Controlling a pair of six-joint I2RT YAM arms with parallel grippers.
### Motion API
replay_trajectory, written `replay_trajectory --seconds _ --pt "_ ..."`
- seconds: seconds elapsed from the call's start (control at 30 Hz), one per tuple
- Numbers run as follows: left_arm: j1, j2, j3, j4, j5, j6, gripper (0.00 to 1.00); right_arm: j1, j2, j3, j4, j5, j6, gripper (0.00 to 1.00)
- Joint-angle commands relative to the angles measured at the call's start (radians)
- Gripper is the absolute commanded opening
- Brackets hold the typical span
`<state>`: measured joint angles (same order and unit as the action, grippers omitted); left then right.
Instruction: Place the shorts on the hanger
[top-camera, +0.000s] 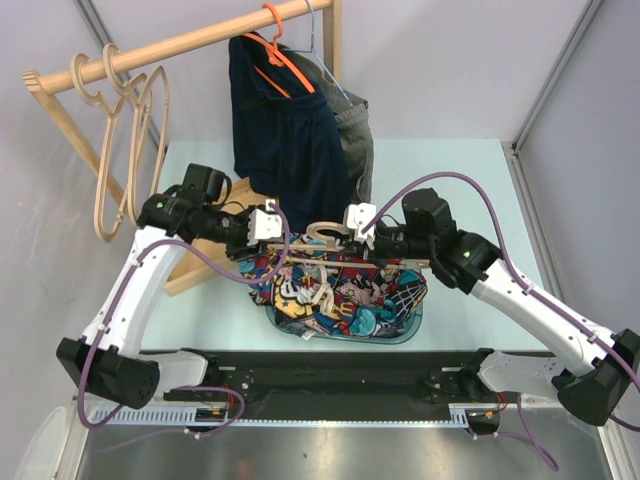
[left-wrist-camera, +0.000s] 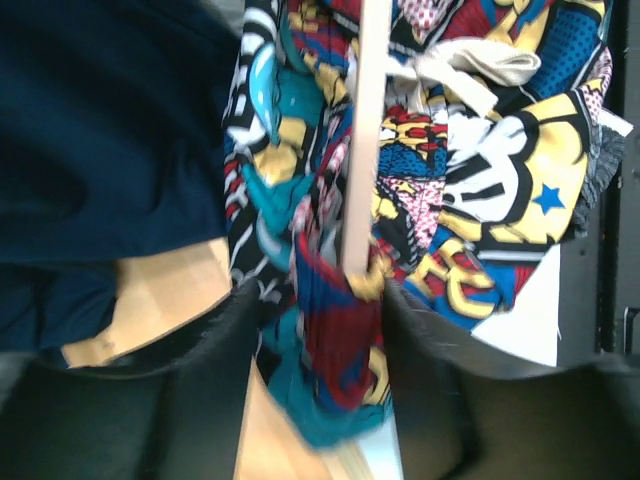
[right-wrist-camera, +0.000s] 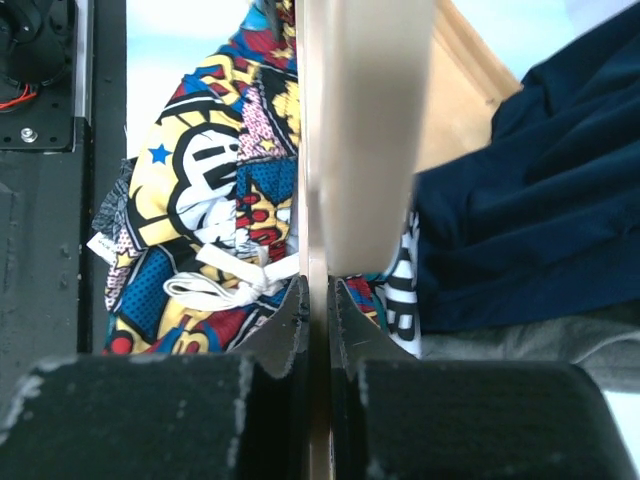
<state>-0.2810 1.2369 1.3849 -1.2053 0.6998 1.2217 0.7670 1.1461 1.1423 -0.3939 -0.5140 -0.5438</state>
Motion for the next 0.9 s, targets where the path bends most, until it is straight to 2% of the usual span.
replay_trajectory --seconds 0.0,0.1,0.17,0.33,0.37,0.4,0.43,0.47,0.57,0.6,0.7,0.73,0.77,0.8,0.87 --pt "-0.038 0.027 -0.003 0.044 0.108 0.016 0.42 -0.002 -0.026 0.005 0.128 -0.070 -0.039 0.00" --pt "-0.053 0.010 -0.026 0.084 0.128 -0.013 0.24 0.000 -0.019 0.005 0.145 -0.069 -0.041 0.00" --pt "-0.060 -0.007 -0.041 0.087 0.136 -0.014 0.17 0.000 -0.014 0.005 0.151 -0.070 -0.044 0.00" --pt "-0.064 -0.030 -0.055 0.104 0.156 -0.077 0.15 0.002 -0.017 0.005 0.148 -0.057 -0.019 0.00" --pt "-0.064 -0.030 -0.058 0.121 0.150 -0.096 0.03 0.000 -0.023 0.005 0.139 -0.023 -0.007 0.02" --pt "-0.047 -0.030 -0.060 0.128 0.155 -0.115 0.00 -0.001 -0.034 0.005 0.136 0.008 0.017 0.15" --pt "-0.031 -0.028 -0.067 0.127 0.167 -0.122 0.00 -0.009 -0.067 0.005 0.130 0.038 0.050 0.34" --pt "-0.014 -0.027 -0.072 0.121 0.188 -0.122 0.00 -0.018 -0.084 0.005 0.104 0.064 0.103 0.68" --pt "0.019 -0.039 -0.092 0.105 0.196 -0.094 0.00 -0.098 -0.179 0.005 0.058 0.130 0.253 0.95" --pt "0.022 -0.043 -0.099 0.108 0.210 -0.091 0.00 -0.122 -0.201 0.005 0.047 0.144 0.284 1.00" --pt "0.023 -0.079 -0.135 0.194 0.210 -0.155 0.00 -0.224 -0.267 0.007 -0.012 0.135 0.352 1.00" --pt "0.025 -0.082 -0.151 0.290 0.196 -0.277 0.00 -0.265 -0.282 0.005 -0.031 0.128 0.347 0.99" --pt "0.023 -0.080 -0.152 0.323 0.182 -0.327 0.00 -0.276 -0.310 0.005 -0.067 0.097 0.334 0.97" --pt "0.023 -0.064 -0.146 0.334 0.172 -0.356 0.00 -0.284 -0.322 0.005 -0.091 0.083 0.280 0.92" --pt "0.023 -0.048 -0.129 0.380 0.149 -0.453 0.00 -0.287 -0.338 0.005 -0.193 0.075 0.222 0.73"
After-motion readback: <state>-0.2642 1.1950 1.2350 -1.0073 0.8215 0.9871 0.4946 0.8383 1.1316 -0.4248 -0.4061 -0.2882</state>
